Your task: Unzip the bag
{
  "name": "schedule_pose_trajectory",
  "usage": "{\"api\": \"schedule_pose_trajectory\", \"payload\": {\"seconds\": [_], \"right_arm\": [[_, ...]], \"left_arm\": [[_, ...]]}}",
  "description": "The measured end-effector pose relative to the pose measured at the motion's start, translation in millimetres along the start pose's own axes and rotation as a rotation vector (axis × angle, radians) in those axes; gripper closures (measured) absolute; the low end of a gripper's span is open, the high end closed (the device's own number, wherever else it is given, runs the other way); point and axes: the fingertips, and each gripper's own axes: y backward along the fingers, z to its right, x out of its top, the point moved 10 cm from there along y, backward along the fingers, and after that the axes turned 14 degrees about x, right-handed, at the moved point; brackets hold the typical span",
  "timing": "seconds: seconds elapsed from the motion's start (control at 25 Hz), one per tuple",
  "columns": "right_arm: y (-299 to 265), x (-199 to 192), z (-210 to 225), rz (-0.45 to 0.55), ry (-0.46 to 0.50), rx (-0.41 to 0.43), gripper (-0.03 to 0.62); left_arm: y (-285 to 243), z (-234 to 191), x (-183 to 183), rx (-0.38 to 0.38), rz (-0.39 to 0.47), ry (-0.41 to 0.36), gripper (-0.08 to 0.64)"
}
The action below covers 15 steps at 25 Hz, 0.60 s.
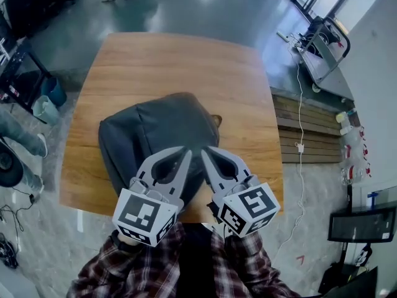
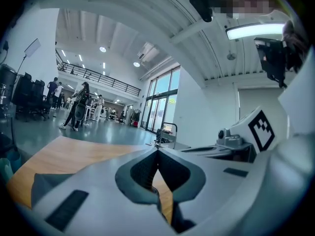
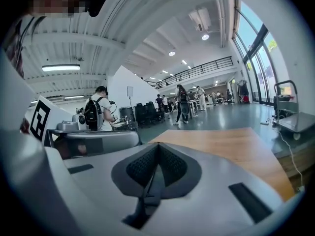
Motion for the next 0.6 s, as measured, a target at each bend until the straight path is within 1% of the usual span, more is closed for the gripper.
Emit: {"api": "schedule_pose_trajectory", "payload": {"seconds": [0.16, 0.6], "right_arm": [[3.7, -1.5, 2.3, 0.015, -0.024, 0.001, 0.581], [12.0, -3.4, 9.1, -0.006, -0.018, -0.03, 0.581]], "left_arm": [[-2.3, -0.8, 1.5, -0.003, 0.001, 0.013, 0.551], [-10.5, 2.2, -2.5, -0.012, -0.022, 0.012, 0.551]]}}
